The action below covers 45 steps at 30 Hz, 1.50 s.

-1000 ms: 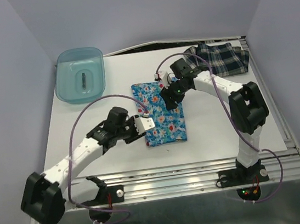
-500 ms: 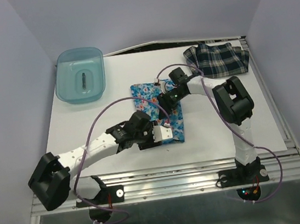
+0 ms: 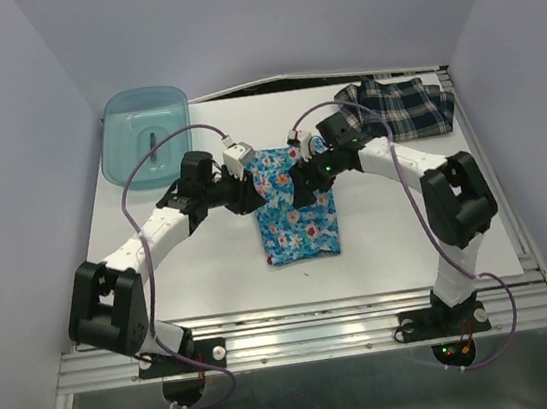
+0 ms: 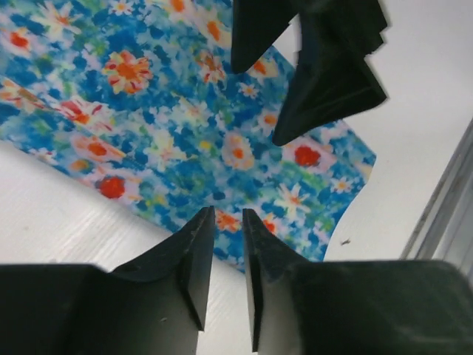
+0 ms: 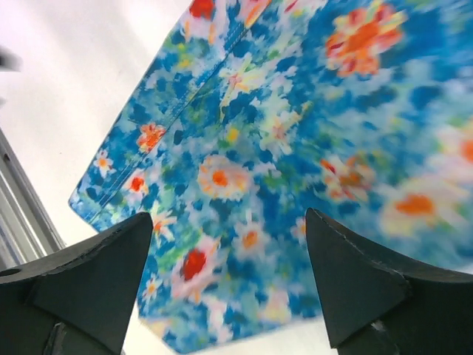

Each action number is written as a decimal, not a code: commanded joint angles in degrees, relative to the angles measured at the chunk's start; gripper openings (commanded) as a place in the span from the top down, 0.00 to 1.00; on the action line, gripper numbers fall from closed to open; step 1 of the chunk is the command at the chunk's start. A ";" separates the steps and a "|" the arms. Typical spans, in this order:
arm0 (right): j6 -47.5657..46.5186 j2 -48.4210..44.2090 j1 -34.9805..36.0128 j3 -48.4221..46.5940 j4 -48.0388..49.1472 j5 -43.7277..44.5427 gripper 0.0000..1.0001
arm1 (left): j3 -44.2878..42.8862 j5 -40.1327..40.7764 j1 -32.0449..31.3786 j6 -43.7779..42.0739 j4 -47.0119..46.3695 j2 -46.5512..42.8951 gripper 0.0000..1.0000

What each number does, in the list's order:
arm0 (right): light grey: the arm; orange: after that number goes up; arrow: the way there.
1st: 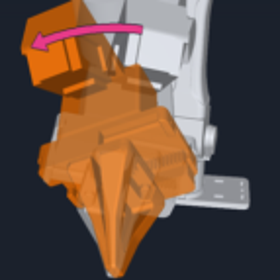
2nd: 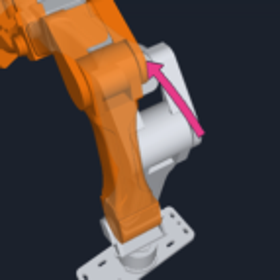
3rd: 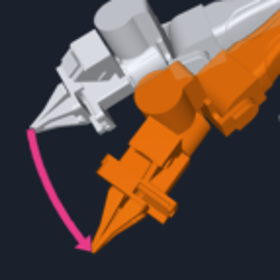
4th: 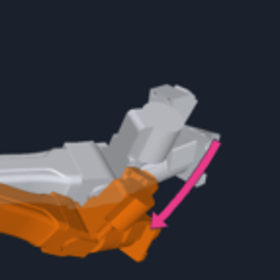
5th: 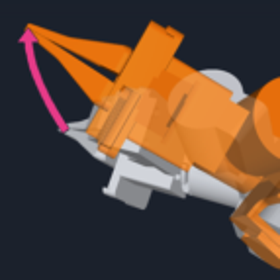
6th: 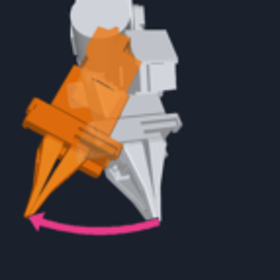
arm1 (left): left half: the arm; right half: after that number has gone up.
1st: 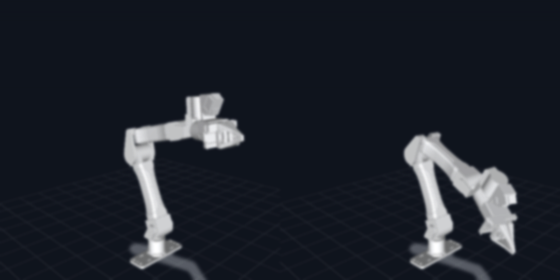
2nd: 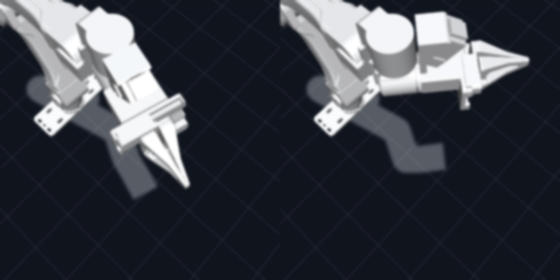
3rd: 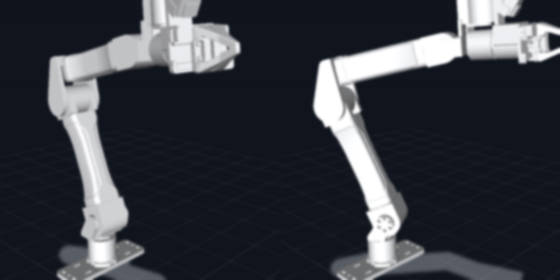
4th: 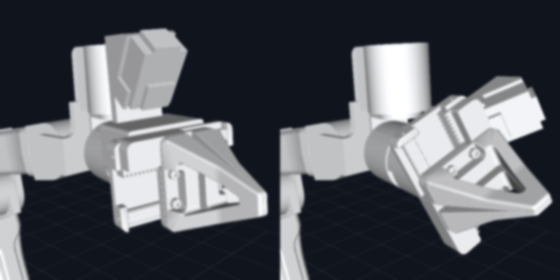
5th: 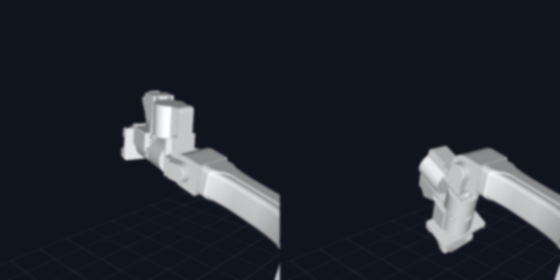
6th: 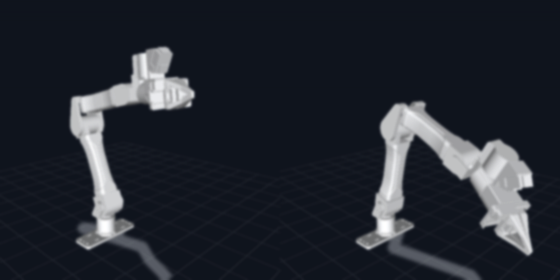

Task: Fold and stack the skirts
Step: Fold the skirt

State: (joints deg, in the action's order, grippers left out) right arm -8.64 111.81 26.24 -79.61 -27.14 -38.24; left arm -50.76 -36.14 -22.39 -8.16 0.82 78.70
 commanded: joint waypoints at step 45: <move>-25.28 -22.26 32.30 39.44 31.95 52.10 0.14 | 3.92 4.68 8.33 40.77 -25.96 30.73 1.00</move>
State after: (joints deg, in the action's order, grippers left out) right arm -30.87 87.05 57.93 -42.81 -5.56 6.48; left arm -47.59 -35.70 -14.85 34.81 -28.58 108.49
